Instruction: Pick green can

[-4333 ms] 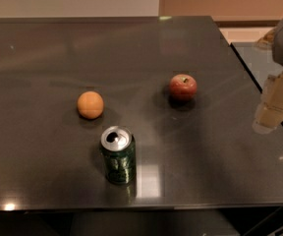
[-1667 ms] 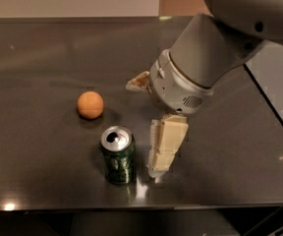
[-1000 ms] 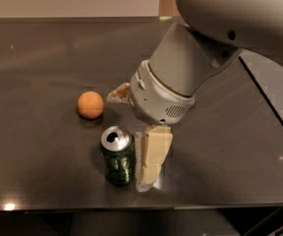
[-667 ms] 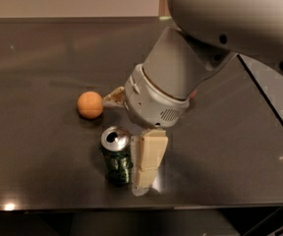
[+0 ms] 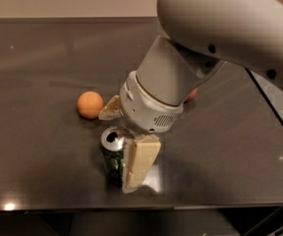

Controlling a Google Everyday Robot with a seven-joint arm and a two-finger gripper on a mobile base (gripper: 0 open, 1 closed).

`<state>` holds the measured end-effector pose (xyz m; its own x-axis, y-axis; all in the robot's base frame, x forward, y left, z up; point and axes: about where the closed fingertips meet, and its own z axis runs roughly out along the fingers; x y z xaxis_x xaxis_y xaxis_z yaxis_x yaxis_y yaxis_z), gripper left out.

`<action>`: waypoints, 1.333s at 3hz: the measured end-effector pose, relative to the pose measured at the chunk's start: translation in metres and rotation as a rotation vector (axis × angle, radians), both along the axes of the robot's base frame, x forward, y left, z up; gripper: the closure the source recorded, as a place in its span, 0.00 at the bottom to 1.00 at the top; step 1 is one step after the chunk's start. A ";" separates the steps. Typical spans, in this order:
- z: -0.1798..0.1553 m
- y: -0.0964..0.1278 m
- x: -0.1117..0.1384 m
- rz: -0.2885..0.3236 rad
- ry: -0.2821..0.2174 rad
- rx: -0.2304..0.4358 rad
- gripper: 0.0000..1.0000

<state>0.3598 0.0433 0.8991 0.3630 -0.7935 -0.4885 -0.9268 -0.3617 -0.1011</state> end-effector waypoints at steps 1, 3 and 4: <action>0.002 0.001 0.000 -0.005 -0.007 0.002 0.40; 0.019 -0.007 0.009 -0.049 -0.023 0.022 0.87; 0.037 -0.022 0.021 -0.099 -0.032 0.017 1.00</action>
Offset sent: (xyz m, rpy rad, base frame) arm 0.0059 -0.0021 0.0069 0.0140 -0.0048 -0.0246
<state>0.3804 0.0209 0.9361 0.2988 -0.8180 -0.4916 -0.9541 -0.2664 -0.1365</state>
